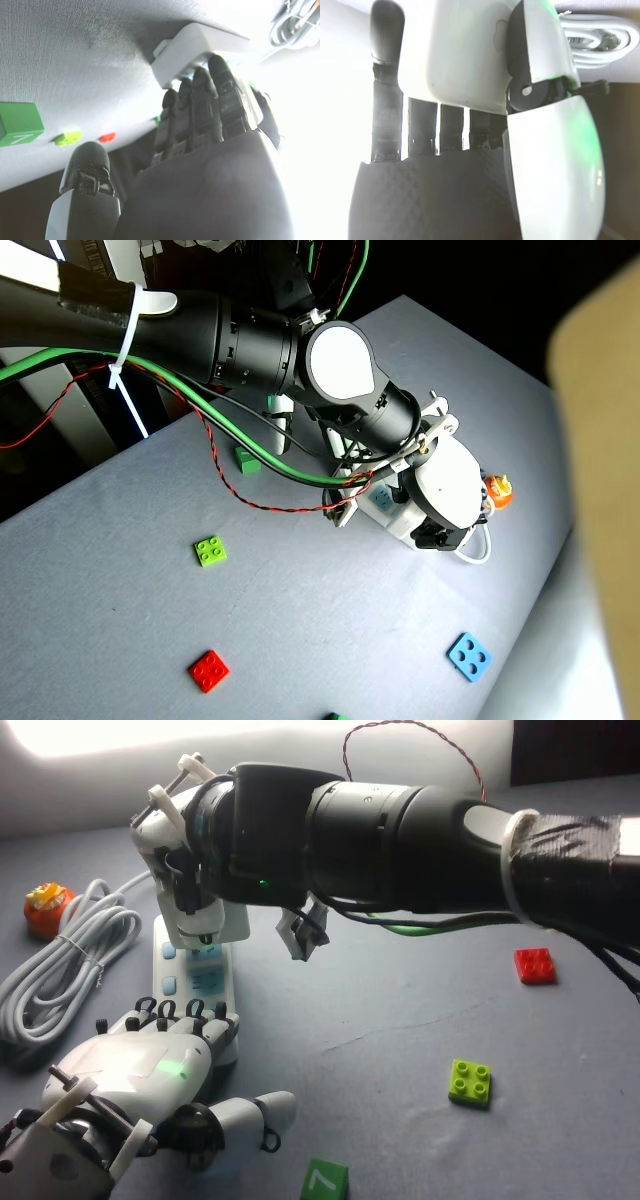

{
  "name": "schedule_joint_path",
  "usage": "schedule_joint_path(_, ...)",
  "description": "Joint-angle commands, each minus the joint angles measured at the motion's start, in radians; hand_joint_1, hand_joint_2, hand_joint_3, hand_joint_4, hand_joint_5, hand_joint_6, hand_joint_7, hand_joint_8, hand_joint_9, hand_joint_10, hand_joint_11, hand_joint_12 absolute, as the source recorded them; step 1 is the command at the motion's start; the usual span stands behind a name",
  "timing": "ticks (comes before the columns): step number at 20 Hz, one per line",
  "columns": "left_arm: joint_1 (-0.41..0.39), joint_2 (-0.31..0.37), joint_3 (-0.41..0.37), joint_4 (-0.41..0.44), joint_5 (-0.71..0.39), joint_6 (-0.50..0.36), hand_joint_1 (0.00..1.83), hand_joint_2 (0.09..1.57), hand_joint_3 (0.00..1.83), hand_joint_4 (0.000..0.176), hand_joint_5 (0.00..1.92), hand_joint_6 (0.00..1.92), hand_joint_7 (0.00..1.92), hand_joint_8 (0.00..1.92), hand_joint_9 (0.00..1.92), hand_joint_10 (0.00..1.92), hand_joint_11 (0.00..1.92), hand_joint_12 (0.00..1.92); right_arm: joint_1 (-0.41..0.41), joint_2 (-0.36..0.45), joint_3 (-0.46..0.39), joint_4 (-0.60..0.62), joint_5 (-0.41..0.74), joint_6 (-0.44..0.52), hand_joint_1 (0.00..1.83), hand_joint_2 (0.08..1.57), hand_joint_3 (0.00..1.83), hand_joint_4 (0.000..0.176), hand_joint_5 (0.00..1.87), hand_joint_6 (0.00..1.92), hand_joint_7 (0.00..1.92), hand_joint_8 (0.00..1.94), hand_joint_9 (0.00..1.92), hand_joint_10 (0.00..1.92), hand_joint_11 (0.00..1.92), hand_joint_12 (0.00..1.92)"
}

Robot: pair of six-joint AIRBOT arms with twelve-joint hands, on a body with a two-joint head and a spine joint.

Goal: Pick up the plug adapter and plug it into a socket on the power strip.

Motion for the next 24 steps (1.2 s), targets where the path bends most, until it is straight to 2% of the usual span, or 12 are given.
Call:
schedule_joint_path(1,-0.002,-0.008,0.001,0.025,0.011,-0.006,0.00,1.25,0.00,0.000,0.13,0.00,0.18,0.00,0.18,0.00,0.00,0.56,-0.009,-0.013,-0.005,0.001,0.078,0.017,1.25,1.06,0.00,0.000,1.04,0.80,1.18,0.75,1.30,0.00,0.72,1.34)
schedule_joint_path(4,-0.001,-0.008,0.000,0.025,0.011,-0.006,0.00,1.26,0.00,0.000,0.14,0.00,0.19,0.01,0.18,0.00,0.00,0.58,-0.017,-0.019,-0.006,0.002,0.077,0.020,1.25,1.06,0.00,0.000,1.04,0.79,1.19,0.73,1.31,0.00,0.75,1.34)
schedule_joint_path(7,-0.001,-0.008,-0.003,0.025,0.011,-0.005,0.00,1.26,0.00,0.000,0.14,0.00,0.19,0.00,0.18,0.00,0.00,0.59,-0.029,-0.019,-0.021,0.002,0.072,0.021,1.25,1.05,0.00,0.000,1.06,0.78,1.21,0.68,1.30,0.00,0.78,1.25)
schedule_joint_path(11,-0.001,-0.008,-0.004,0.025,0.009,-0.005,0.00,1.25,0.00,0.000,0.13,0.00,0.18,0.00,0.17,0.00,0.00,0.56,-0.029,-0.009,-0.034,0.002,0.071,0.014,1.25,1.07,0.00,0.000,1.02,0.81,1.18,0.75,1.30,0.00,0.74,1.33)
schedule_joint_path(13,-0.001,-0.008,-0.005,0.025,0.009,-0.005,0.00,1.26,0.00,0.000,0.13,0.00,0.18,0.00,0.17,0.00,0.00,0.54,-0.028,-0.001,-0.040,0.002,0.084,0.019,1.25,1.05,0.00,0.000,1.06,0.76,1.20,0.71,1.31,0.00,0.73,1.34)
schedule_joint_path(16,0.000,-0.008,-0.005,0.025,0.009,-0.005,0.00,1.26,0.00,0.000,0.14,0.00,0.19,0.00,0.18,0.00,0.00,0.58,-0.029,0.009,-0.048,0.002,0.094,0.020,1.24,1.08,0.00,0.000,1.00,0.89,1.16,0.76,1.29,0.01,0.77,1.30)
schedule_joint_path(18,0.000,-0.008,-0.005,0.025,0.009,-0.005,0.00,1.26,0.00,0.000,0.15,0.00,0.19,0.01,0.18,0.01,0.00,0.59,-0.029,0.013,-0.048,0.002,0.099,0.018,1.24,1.08,0.00,0.000,1.00,0.90,1.15,0.77,1.29,0.01,0.77,1.30)
schedule_joint_path(21,0.001,-0.008,-0.003,0.025,0.009,-0.005,0.00,1.26,0.00,0.000,0.15,0.00,0.20,0.00,0.19,0.00,0.00,0.62,-0.029,0.018,-0.049,0.002,0.117,0.016,1.25,1.06,0.00,0.000,1.04,0.81,1.19,0.72,1.30,0.01,0.76,1.30)
schedule_joint_path(24,0.001,-0.008,-0.003,0.025,0.009,-0.005,0.00,1.25,0.00,0.000,0.15,0.00,0.20,0.00,0.19,0.00,0.00,0.60,-0.030,0.021,-0.051,0.002,0.122,0.016,1.24,1.08,0.00,0.000,0.99,0.88,1.16,0.76,1.30,0.00,0.77,1.28)
